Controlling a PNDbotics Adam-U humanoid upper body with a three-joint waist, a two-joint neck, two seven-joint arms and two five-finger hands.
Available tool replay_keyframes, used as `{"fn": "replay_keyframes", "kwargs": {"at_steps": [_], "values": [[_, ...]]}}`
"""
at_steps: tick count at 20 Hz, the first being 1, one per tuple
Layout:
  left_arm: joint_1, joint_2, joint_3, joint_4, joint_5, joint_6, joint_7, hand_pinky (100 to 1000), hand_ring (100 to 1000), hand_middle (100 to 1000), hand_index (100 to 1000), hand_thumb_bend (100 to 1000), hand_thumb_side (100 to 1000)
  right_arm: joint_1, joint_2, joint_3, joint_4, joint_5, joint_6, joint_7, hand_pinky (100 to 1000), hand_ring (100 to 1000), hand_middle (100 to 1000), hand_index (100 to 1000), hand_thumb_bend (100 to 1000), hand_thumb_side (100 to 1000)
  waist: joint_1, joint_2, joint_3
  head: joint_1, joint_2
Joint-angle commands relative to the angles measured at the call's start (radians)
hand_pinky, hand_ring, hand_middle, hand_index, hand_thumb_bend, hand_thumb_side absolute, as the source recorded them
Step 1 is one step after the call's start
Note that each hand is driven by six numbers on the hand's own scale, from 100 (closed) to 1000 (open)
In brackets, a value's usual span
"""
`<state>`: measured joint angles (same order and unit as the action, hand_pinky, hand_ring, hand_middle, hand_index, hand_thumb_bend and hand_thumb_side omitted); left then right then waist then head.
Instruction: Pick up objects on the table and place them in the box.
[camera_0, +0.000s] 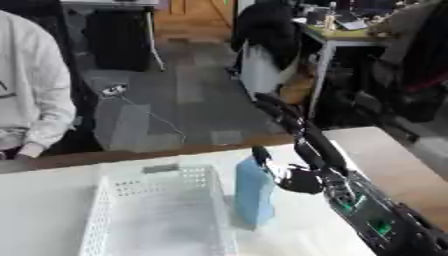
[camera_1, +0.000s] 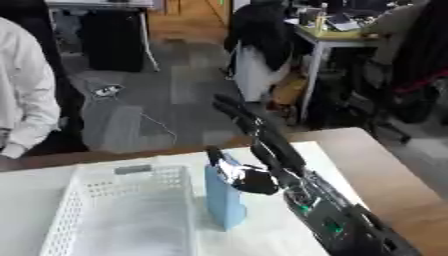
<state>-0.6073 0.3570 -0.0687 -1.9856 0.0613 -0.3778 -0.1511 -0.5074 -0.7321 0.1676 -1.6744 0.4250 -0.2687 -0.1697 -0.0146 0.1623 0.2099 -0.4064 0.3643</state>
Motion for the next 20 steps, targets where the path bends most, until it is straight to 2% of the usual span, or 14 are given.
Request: {"fn": "replay_keyframes", "kwargs": {"at_steps": [1, 10, 13, 20], "values": [[-0.022, 0.003, 0.000, -0.014, 0.003, 0.001, -0.003, 512, 436, 620, 611, 848, 759, -0.021, -0.014, -0.005, 0.004, 0.005, -0.002, 0.012, 905, 979, 1000, 1000, 196, 790, 0.002, -0.008, 0.004, -0.015, -0.013], [-0.040, -0.012, -0.002, -0.014, 0.000, 0.004, -0.011, 512, 435, 620, 611, 850, 760, -0.037, -0.004, 0.005, 0.037, 0.007, -0.007, 0.029, 899, 978, 1000, 1000, 167, 824, 0.005, 0.008, 0.020, -0.031, -0.012], [-0.046, -0.017, -0.002, -0.014, 0.000, 0.008, -0.016, 512, 435, 620, 611, 850, 761, -0.038, -0.006, 0.006, 0.041, 0.013, -0.006, 0.040, 936, 979, 1000, 1000, 162, 832, 0.004, 0.012, 0.025, -0.034, -0.015], [-0.059, -0.030, 0.008, -0.014, -0.010, 0.021, -0.016, 514, 437, 624, 612, 848, 766, -0.038, -0.009, 0.006, 0.067, 0.050, -0.008, 0.056, 949, 984, 1000, 1000, 154, 852, 0.002, 0.019, 0.036, -0.048, -0.026]]}}
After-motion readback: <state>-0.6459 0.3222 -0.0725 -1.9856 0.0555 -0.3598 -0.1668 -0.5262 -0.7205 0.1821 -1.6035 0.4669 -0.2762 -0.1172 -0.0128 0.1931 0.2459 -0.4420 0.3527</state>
